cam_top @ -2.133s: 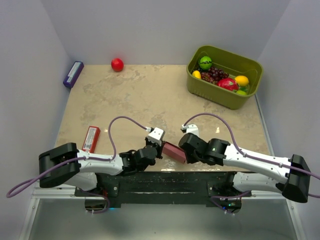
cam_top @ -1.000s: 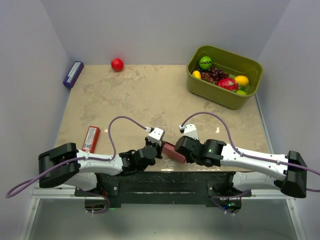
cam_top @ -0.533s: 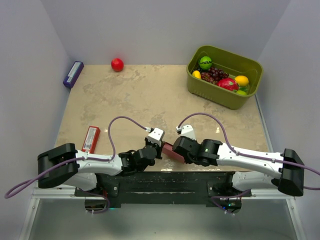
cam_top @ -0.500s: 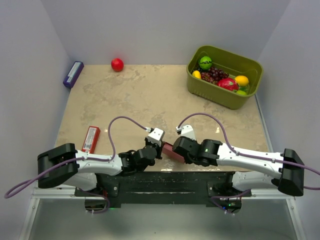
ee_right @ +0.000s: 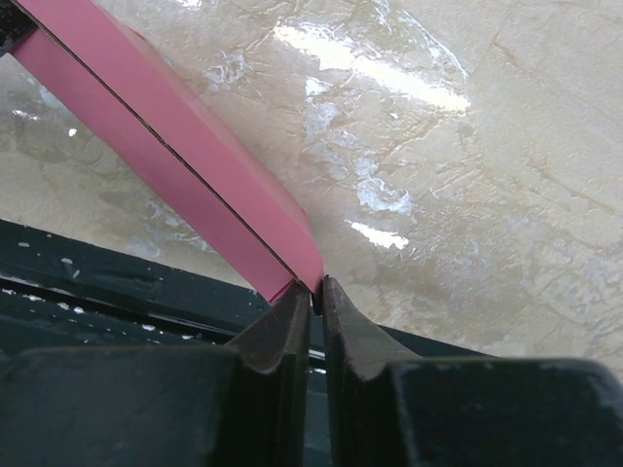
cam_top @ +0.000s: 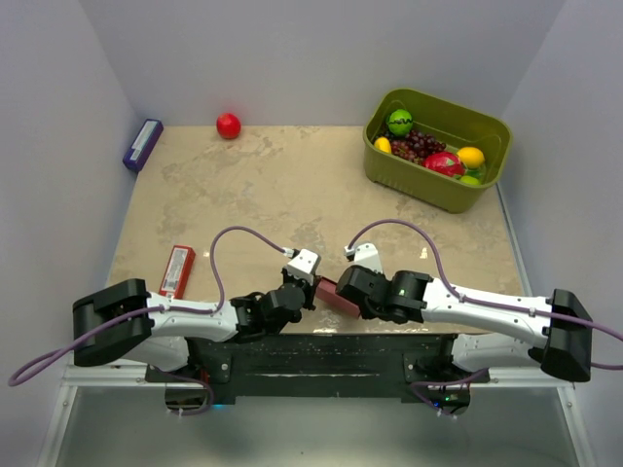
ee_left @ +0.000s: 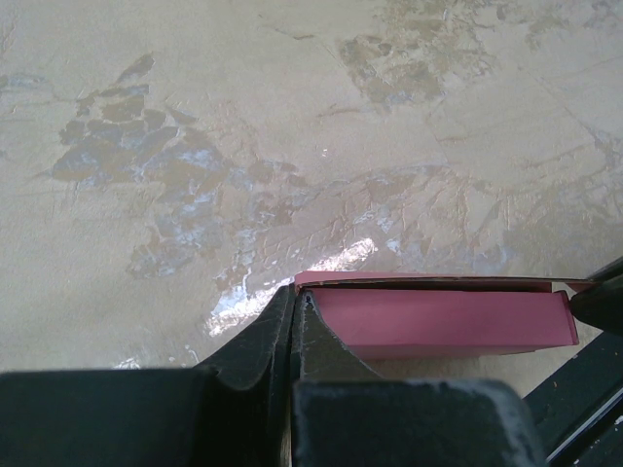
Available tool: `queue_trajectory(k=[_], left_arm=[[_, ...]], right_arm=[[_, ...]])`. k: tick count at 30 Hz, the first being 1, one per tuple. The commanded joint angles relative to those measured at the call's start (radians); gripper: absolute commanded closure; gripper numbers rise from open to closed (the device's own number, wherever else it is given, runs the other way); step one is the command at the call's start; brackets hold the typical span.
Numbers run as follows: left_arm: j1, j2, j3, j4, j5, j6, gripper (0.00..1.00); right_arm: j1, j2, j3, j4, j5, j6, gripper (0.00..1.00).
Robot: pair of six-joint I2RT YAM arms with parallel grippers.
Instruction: Fold the paper box
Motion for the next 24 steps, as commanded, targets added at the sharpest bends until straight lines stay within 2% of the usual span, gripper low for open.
queue_trajectory(k=[1, 5, 10, 14, 20, 21, 22, 23, 24], left_arm=[[-0.01, 0.04, -0.055, -0.218, 0.047, 0.014, 1.0], [-0.009, 0.04, -0.053, -0.217, 0.049, 0.02, 1.0], [-0.012, 0.046, -0.052, -0.212, 0.053, 0.03, 1.0], [-0.016, 0.058, -0.052, -0.208, 0.055, 0.025, 1.0], [-0.021, 0.071, -0.047, -0.203, 0.059, 0.026, 1.0], [-0.021, 0.071, -0.045, -0.203, 0.059, 0.026, 1.0], [-0.023, 0.071, -0.047, -0.203, 0.059, 0.026, 1.0], [-0.023, 0.071, -0.045, -0.203, 0.059, 0.026, 1.0], [-0.024, 0.069, -0.047, -0.203, 0.059, 0.026, 1.0]], right_arm=[[0.003, 0.005, 0.025, -0.026, 0.022, 0.029, 0.91], [0.003, 0.008, 0.023, -0.019, 0.005, 0.021, 1.0], [0.003, 0.013, 0.022, -0.01, 0.008, 0.012, 1.0], [0.008, -0.07, -0.006, 0.032, 0.009, 0.007, 1.0], [0.008, -0.082, -0.004, 0.012, -0.017, 0.029, 1.0], [0.008, -0.09, -0.001, 0.003, -0.014, 0.042, 0.97], [0.008, -0.091, 0.005, -0.008, -0.006, 0.049, 0.86], [0.008, -0.097, 0.014, -0.02, -0.005, 0.049, 0.67], [0.008, -0.107, 0.019, -0.026, 0.0, 0.052, 0.57]])
